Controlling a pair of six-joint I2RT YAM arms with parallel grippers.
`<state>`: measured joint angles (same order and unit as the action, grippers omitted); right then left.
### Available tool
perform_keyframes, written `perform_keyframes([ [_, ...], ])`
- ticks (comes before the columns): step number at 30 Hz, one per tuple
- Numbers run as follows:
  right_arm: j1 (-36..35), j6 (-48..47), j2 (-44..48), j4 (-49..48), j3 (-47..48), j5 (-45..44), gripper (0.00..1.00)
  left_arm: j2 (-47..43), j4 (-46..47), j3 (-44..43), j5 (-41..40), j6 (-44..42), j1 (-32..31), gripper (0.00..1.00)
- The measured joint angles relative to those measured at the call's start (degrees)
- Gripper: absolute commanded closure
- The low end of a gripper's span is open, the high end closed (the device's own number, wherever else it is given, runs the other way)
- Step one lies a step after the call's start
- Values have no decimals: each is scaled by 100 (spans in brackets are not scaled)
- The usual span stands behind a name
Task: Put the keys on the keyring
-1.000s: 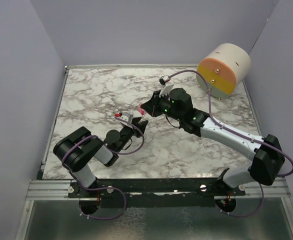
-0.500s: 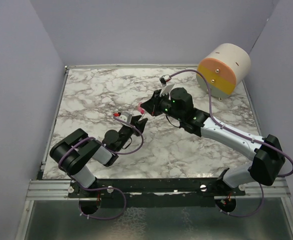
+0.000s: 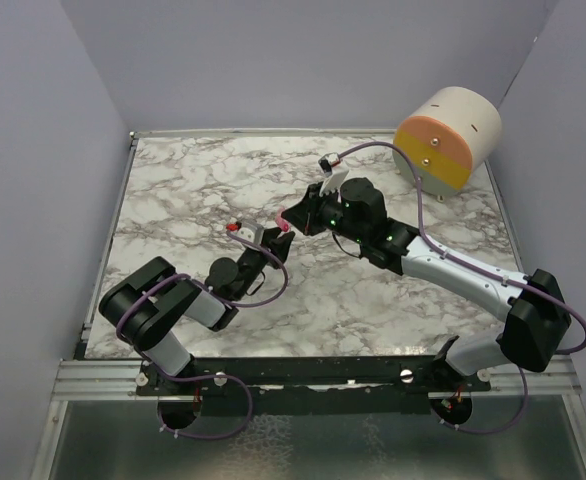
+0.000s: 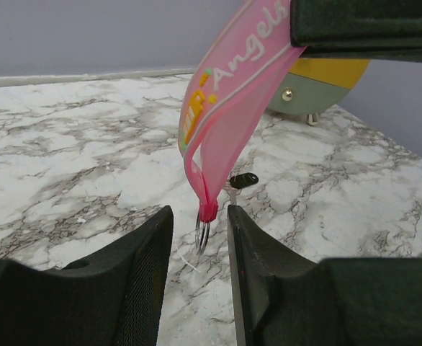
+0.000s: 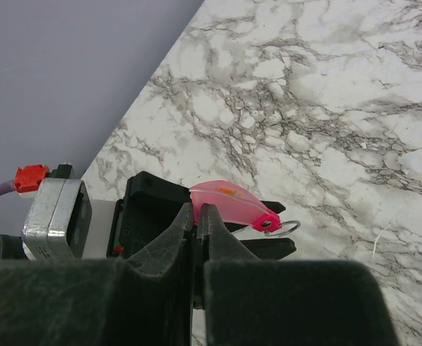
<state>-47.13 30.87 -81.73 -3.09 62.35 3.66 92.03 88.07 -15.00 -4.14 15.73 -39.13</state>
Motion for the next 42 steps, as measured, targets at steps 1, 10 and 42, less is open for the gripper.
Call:
perform_keyframes([
  [1,2,0,0,0,-4,4,99,0,0,-22,-11,-4,0,62],
  [10,35,0,11,-2,-57,26,99,0,0,-96,-39,-4,0,66],
  [42,94,-2,52,-4,-94,57,99,131,4,-221,-31,33,0,100],
])
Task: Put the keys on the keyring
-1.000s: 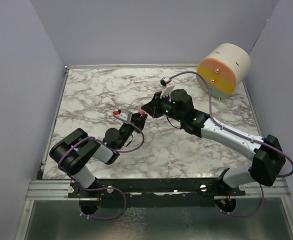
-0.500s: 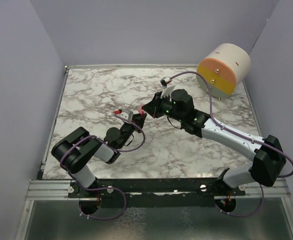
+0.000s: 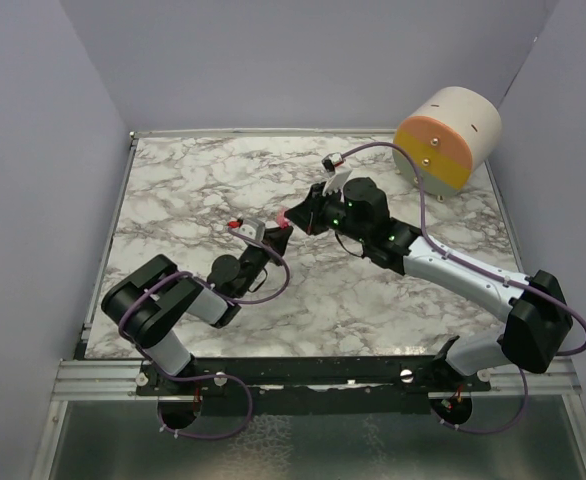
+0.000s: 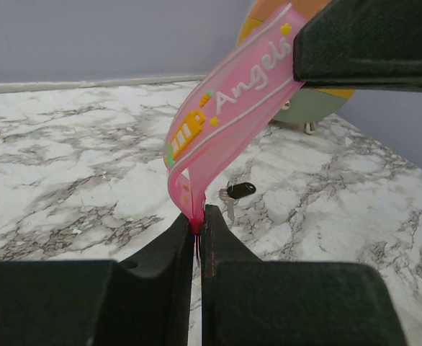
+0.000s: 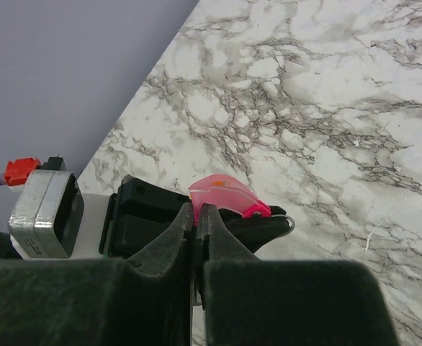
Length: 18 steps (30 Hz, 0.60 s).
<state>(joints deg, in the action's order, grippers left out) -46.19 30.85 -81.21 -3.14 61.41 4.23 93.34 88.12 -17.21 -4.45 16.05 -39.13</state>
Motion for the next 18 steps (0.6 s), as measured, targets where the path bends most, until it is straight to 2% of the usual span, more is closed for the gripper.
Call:
perform_keyframes([
  [3,33,-7,-2,2,9,13,98,-146,-26,9,2,74,0,100],
  [5,59,-31,-50,11,79,20,90,-411,-227,-17,28,140,0,100],
  [8,101,-81,-205,11,295,37,65,-791,-636,-175,72,240,0,100],
  [11,160,-151,-334,11,448,81,51,-1016,-916,-216,131,378,4,100],
  [13,210,-179,-367,20,501,105,47,-1115,-1167,-238,195,472,7,100],
  [18,330,-232,-358,28,551,120,46,-1228,-1851,-334,400,811,17,100],
])
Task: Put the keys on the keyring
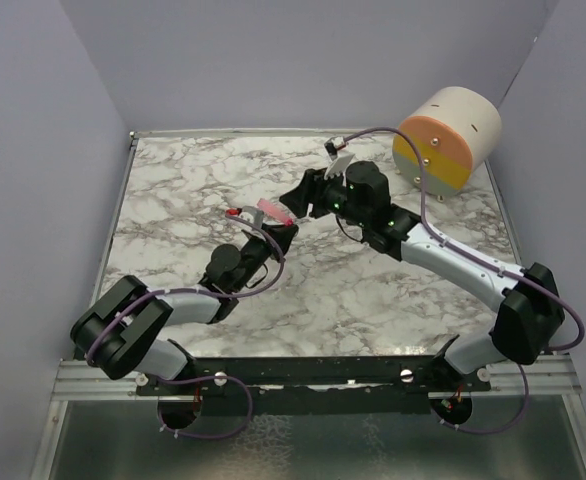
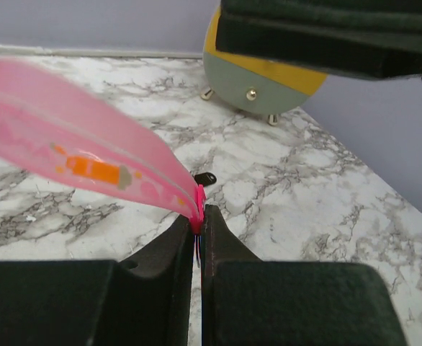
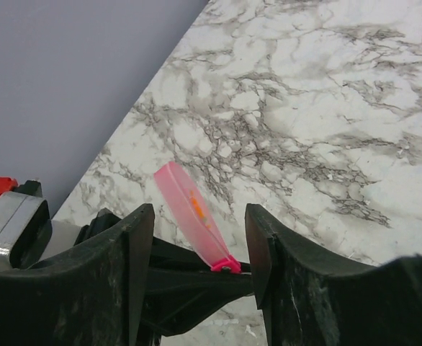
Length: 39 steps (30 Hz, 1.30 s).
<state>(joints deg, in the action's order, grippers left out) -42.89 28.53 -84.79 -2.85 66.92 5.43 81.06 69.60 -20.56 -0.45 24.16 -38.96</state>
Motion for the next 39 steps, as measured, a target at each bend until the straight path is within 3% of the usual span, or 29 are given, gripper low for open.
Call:
perform_keyframes([
  [8,258,-177,601,181,-262,-304,43,-367,-1237,-293,109,323,96,100],
  [14,992,-282,922,289,-994,-654,47,-671,-2288,-649,131,518,308,100],
  [25,1244,-439,-699,345,-1456,-1241,61,-1099,-3805,-1023,79,686,487,100],
  [30,1248,-442,-1401,334,-1152,-1447,62,-1211,-4079,-1025,39,688,542,100],
  [39,1276,-487,-1829,319,-643,-1897,63,-1259,-4175,-1025,37,686,669,100],
])
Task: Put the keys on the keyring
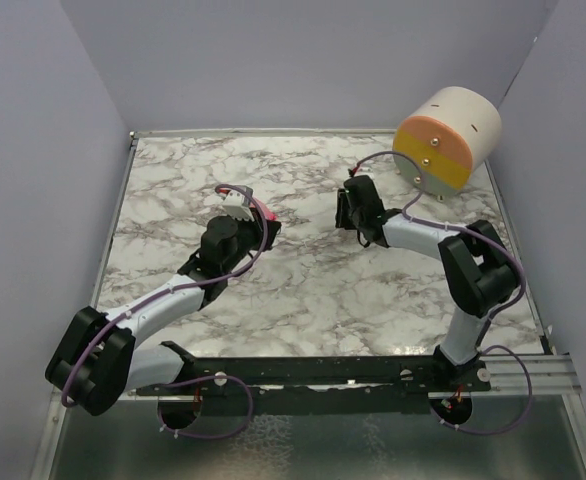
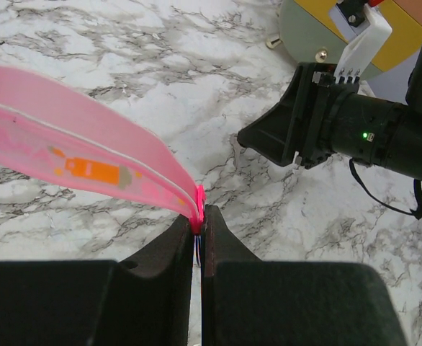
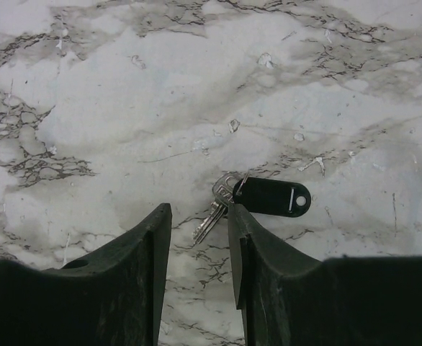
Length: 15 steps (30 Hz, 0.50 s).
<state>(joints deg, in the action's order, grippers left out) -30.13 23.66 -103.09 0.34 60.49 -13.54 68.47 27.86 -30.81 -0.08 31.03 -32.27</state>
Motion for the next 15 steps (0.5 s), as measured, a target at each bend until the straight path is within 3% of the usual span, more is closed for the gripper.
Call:
perform_keyframes([
  [15,181,-15,-354,-4,133,-39,70,13,-9,0,2,-2,109,100],
])
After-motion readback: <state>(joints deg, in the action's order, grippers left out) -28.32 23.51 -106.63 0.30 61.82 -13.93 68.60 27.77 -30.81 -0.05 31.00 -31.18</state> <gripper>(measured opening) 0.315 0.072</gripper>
